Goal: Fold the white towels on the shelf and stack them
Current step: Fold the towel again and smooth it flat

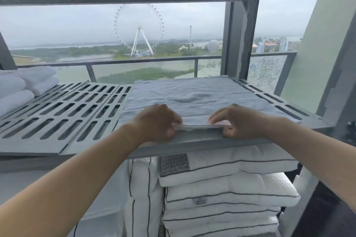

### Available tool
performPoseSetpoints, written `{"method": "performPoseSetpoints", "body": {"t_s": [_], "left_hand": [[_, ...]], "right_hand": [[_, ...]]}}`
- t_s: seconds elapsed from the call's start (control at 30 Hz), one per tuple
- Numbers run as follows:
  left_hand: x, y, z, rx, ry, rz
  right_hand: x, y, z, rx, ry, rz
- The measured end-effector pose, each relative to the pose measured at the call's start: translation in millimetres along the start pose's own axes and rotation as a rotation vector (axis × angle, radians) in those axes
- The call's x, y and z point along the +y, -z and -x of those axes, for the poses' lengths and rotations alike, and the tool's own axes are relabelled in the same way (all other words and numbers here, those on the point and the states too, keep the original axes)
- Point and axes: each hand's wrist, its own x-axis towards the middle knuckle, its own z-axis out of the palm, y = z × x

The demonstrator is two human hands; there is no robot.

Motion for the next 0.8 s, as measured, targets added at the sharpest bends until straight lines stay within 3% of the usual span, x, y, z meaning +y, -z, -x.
{"method": "performPoseSetpoints", "body": {"t_s": [0.1,0.33,0.53,0.67,0.8], "left_hand": [[2,-7,-3,0.031,0.115,0.075],[6,-26,-24,0.033,0.207,0.026],[-26,-25,-43,0.285,0.104,-0.074],[-53,-32,-67,0.383,0.042,-0.112],[-85,-45,-95,0.312,0.07,-0.133]], "right_hand": [[3,0,0,0.018,-0.058,0.089],[23,-8,-8,0.331,-0.298,0.266],[45,2,-32,0.424,-0.308,0.332],[73,-4,-62,0.382,-0.246,0.414],[112,-7,-89,0.244,-0.259,0.413]]}}
